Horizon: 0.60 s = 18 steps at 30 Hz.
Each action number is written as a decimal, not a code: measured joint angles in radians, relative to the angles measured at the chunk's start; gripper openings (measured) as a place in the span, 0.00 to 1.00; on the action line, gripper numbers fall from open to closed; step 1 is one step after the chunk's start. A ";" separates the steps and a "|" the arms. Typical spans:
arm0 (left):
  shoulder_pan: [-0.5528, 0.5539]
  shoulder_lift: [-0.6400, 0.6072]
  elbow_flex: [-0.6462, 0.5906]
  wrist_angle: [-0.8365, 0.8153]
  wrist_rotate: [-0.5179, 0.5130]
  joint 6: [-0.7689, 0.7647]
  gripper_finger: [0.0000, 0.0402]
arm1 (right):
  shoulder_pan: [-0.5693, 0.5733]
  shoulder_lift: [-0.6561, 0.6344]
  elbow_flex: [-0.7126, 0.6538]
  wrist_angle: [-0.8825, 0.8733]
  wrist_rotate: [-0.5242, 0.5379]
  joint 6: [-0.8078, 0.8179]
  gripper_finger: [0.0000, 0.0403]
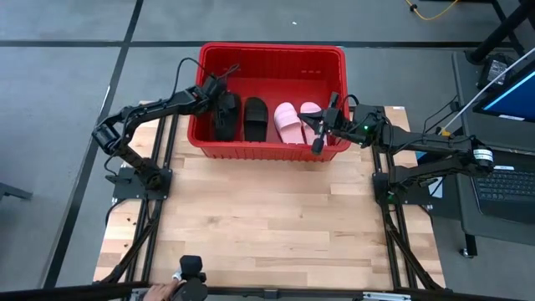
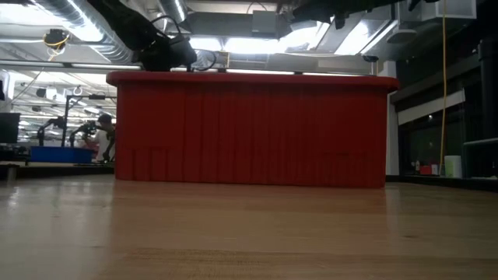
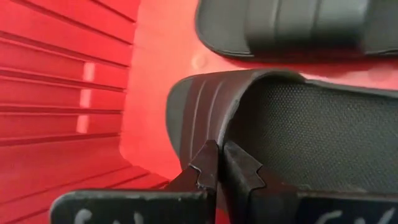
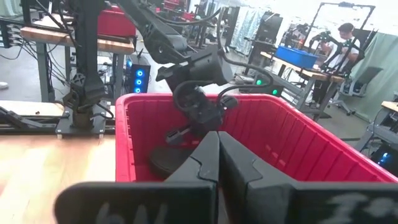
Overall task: Pick and place slides into bin
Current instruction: Put the black slide into the red container
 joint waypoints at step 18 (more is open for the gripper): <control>0.001 0.079 0.000 0.024 0.045 -0.009 0.01 | 0.002 0.000 0.000 0.000 0.000 0.004 0.02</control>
